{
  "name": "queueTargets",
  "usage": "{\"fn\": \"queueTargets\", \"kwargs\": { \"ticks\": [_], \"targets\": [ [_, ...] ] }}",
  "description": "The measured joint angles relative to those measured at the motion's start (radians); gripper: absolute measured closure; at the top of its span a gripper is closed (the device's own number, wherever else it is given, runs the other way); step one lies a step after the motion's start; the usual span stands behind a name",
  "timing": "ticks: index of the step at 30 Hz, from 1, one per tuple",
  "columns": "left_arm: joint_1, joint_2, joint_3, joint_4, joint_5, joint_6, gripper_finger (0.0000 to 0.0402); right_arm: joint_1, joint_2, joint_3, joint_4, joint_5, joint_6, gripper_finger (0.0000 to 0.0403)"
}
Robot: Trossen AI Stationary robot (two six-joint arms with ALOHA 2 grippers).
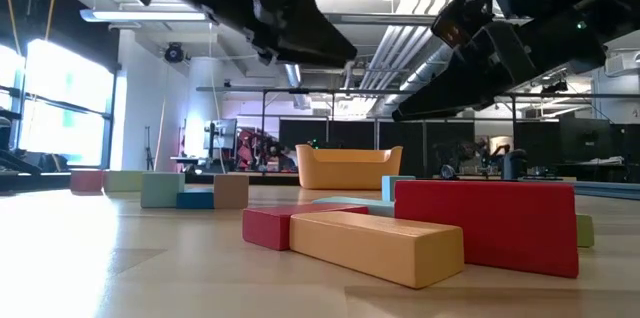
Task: Sort blocks by size
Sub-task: Put the small green rectangle block into the yellow bin
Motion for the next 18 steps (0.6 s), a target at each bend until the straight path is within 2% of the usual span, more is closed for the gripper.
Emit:
{"fn": "queueTargets", "kwargs": {
  "ticks": [4,7,11,18],
  "targets": [
    [-0.007,0.042,0.000,0.056,0.072,-0.003,0.0225,0.002,0.000,0.000,-0.010,-0.039,0.031,0.0178],
    [-0.001,0.087,0.000,0.144,0.083,-0.004,0.0225,0.022,0.000,0.000,-0.010,-0.192,0.008,0.0178],
    [0.017,0.130,-0.001,0.226,0.086,-0.002,0.0225,0.072,0.003,0.000,-0.081,-0.385,-0.137,0.0178],
    [0.058,0.135,-0.001,0.235,0.083,-0.022,0.0225,0.138,0.030,0.000,-0.188,-0.483,-0.333,0.0178]
  ]
}}
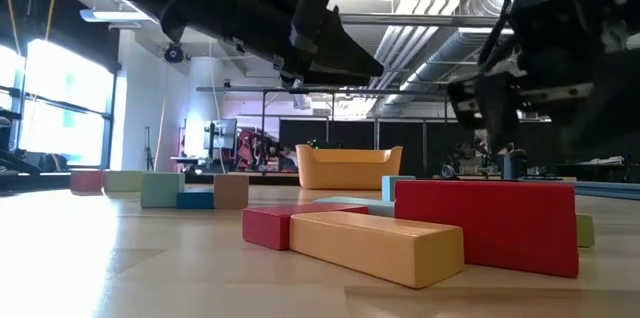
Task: Sort blocks by size
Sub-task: Put the small green rectangle block into the yellow bin
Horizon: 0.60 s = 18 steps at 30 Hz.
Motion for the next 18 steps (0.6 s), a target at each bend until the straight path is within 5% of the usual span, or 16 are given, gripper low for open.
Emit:
{"fn": "queueTargets", "kwargs": {
  "ticks": [9,18],
  "targets": [
    [-0.018,0.000,0.000,0.001,0.000,-0.037,0.0225,0.013,0.236,0.025,0.284,-0.095,-0.041,0.0178],
    [-0.089,0.000,0.000,0.006,-0.005,-0.084,0.0225,0.013,0.394,0.186,0.187,-0.129,-0.035,0.0178]
  ]
}}
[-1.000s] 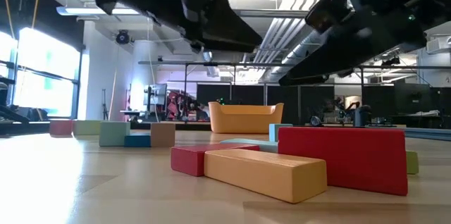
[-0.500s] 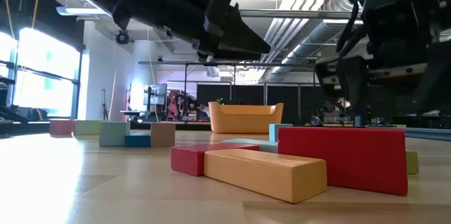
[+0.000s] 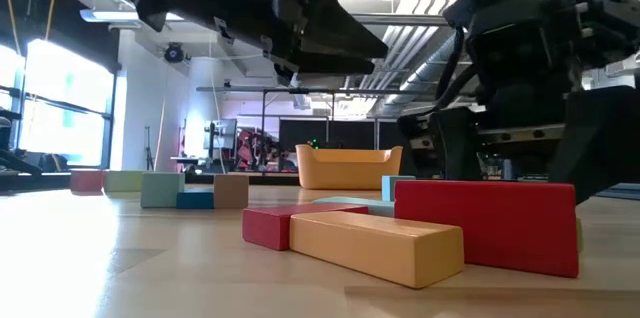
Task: Sort blocks by size
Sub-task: Put the small green rectangle block into the yellow bin
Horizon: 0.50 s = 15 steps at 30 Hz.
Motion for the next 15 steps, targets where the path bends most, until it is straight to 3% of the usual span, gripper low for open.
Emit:
{"fn": "queueTargets", "kwargs": {
  "ticks": [8,11,15],
  "targets": [
    [-0.020,0.000,0.000,0.000,-0.033,0.007,0.0225,-0.012,-0.004,0.003,-0.028,0.159,0.045,0.0196],
    [-0.023,0.000,0.000,-0.001,-0.034,0.007,0.0225,-0.032,-0.005,0.002,-0.034,0.253,0.146,0.0212],
    [-0.027,0.000,0.000,-0.013,-0.034,0.005,0.0225,-0.062,-0.059,0.000,-0.079,0.298,0.305,0.0225]
  ]
}}
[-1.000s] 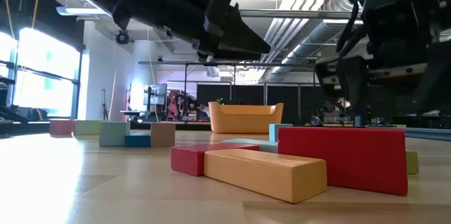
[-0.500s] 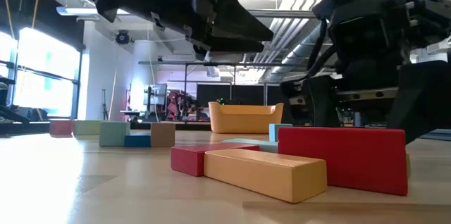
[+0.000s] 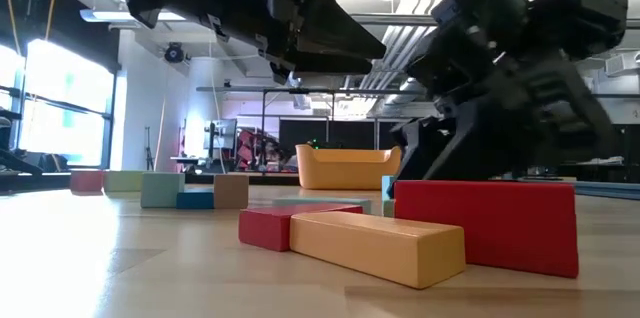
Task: Sort blocks by size
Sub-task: Put the small green rectangle block into the yellow bin
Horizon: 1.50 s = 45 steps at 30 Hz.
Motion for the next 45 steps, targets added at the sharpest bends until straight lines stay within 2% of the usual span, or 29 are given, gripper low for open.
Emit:
{"fn": "queueTargets", "kwargs": {
  "ticks": [2,5,7,9,14,19,21,28,30,34,40,45],
  "targets": [
    [0.000,0.000,0.000,0.001,-0.001,-0.003,0.0225,-0.016,-0.059,-0.004,-0.085,0.047,0.070,0.0228],
    [0.000,0.000,0.000,0.000,-0.003,-0.004,0.0225,-0.026,-0.160,-0.004,-0.263,0.176,0.132,0.0231],
    [0.000,0.000,0.000,0.000,-0.003,-0.004,0.0225,-0.024,-0.225,-0.005,-0.348,0.239,0.129,0.0231],
    [0.000,0.000,0.000,-0.002,-0.003,-0.004,0.0225,-0.013,-0.270,-0.005,-0.400,0.250,0.106,0.0231],
    [0.000,0.000,0.000,-0.004,-0.003,-0.005,0.0225,0.025,-0.293,-0.004,-0.412,0.252,0.040,0.0232],
    [-0.007,0.000,0.000,-0.016,-0.002,-0.007,0.0225,0.042,-0.295,-0.044,-0.418,0.427,0.010,0.0232],
    [-0.015,0.000,0.000,-0.022,-0.003,-0.014,0.0225,0.032,-0.311,-0.116,-0.347,0.442,0.011,0.0232],
    [-0.034,0.000,0.000,-0.020,-0.007,-0.006,0.0225,-0.043,-0.355,-0.395,0.257,0.304,0.007,0.0232],
    [-0.032,0.000,0.000,-0.013,-0.009,-0.006,0.0225,-0.073,-0.347,-0.424,0.350,0.263,0.047,0.0231],
    [-0.023,0.000,0.001,-0.009,-0.018,-0.006,0.0225,-0.144,-0.340,-0.435,0.330,0.197,0.093,0.0214],
    [-0.014,0.000,0.001,-0.006,-0.018,-0.006,0.0225,-0.185,-0.314,-0.427,0.330,0.054,-0.043,0.0163],
    [-0.003,0.000,0.000,-0.001,-0.018,-0.003,0.0225,-0.204,-0.270,-0.427,0.300,0.060,-0.134,0.0154]
  ]
}}
